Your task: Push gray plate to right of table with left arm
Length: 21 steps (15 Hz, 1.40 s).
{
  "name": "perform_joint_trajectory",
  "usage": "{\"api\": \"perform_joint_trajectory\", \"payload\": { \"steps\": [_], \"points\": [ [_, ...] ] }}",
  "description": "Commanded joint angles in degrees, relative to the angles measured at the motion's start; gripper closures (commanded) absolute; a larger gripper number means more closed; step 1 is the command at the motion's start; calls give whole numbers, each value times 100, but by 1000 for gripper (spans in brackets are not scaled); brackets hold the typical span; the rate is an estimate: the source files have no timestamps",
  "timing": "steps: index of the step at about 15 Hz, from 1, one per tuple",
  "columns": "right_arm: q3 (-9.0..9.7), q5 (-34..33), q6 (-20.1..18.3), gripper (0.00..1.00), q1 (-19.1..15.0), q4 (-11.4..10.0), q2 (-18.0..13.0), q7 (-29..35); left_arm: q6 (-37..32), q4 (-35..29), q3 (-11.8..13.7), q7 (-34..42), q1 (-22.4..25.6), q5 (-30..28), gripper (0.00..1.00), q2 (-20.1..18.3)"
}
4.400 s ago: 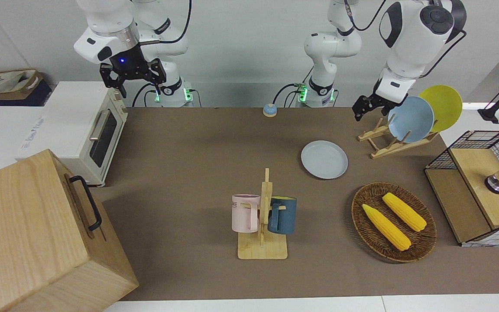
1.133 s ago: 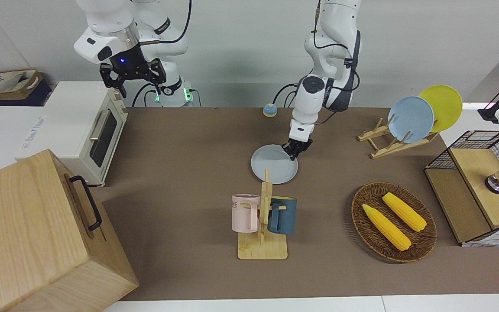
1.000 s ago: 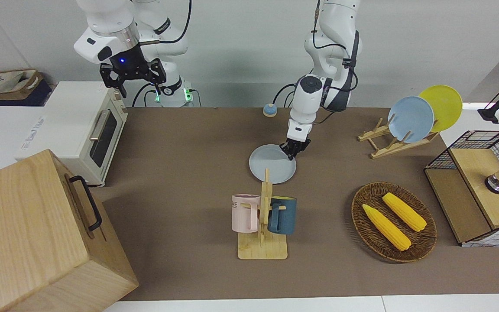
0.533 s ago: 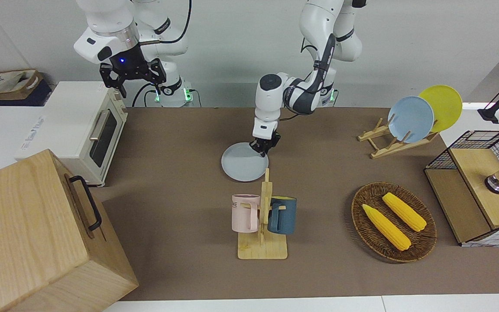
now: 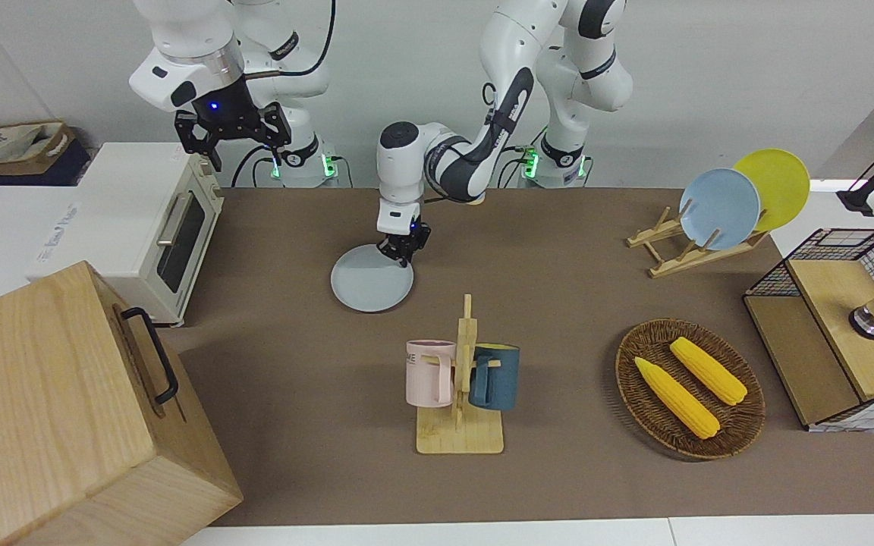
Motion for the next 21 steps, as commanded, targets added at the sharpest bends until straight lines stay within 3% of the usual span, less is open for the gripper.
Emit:
{"api": "perform_joint_trajectory", "payload": {
  "steps": [1,2,3,4,10,13,15,17,21],
  "points": [
    [79,33,-77,17,-111,50,-17,73,-33,238,39,-208,-136,128,1000,330],
    [79,33,-77,17,-111,50,-17,73,-147,247,39,-226,-136,128,477,322],
    [87,33,-77,17,-111,50,-17,73,-252,264,47,-200,-127,137,80,304],
    [88,33,-77,17,-111,50,-17,73,-262,299,56,-208,-101,137,1,278],
    [79,25,-77,17,-111,50,-17,73,-666,502,100,-68,-48,146,0,216],
    [79,33,-77,17,-111,50,-17,73,-1542,572,127,1421,205,58,0,-99],
    [87,25,-77,17,-111,50,-17,73,-2035,572,100,2485,715,-344,0,-582],
    [79,25,-77,17,-111,50,-17,73,-2711,581,144,4029,1390,-889,0,-1144],
    [79,33,-77,17,-111,50,-17,73,-3486,730,136,5536,2306,-1014,0,-1611]
  ]
}}
